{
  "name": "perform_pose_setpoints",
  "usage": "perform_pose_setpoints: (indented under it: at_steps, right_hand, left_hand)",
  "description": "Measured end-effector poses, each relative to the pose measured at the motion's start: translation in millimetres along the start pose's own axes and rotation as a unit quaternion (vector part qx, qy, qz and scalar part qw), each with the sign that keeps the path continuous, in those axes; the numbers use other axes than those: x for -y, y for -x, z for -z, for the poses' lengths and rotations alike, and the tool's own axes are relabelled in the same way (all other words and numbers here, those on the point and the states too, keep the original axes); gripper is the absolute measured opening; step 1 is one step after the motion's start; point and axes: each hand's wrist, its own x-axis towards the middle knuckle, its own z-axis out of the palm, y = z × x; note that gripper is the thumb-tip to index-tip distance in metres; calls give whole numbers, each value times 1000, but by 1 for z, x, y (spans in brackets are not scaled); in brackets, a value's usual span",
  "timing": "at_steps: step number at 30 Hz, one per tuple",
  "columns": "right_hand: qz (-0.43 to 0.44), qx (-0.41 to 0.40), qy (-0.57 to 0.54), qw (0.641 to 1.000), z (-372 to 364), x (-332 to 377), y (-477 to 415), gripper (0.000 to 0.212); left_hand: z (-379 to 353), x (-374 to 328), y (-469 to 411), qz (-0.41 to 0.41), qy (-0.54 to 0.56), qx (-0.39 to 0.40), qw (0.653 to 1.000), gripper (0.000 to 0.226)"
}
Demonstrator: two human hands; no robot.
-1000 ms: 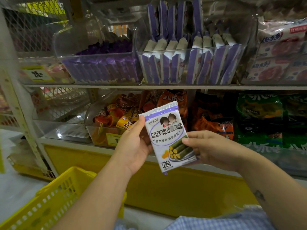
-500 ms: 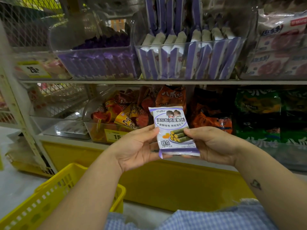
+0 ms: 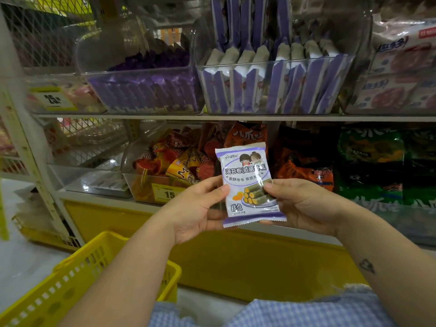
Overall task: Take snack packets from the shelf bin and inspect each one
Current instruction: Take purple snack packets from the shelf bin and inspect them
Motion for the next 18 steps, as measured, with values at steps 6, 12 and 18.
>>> perform_pose_setpoints:
  at_steps: [6,12,18]
  right_hand:
    - [141,-126,251,949,-26,-9,-6,34]
    - [173,-9,159,972,-33,-12,-8,41]
    - [187,5,156,970,-30,-13,-8,53]
  left_hand:
    - [-21,14,-12,-147,-116,-88,978,57]
    - [-27,6,-9,-68,123,51,989,67]
    - [-19,2,-1,-49,189,129,972,76]
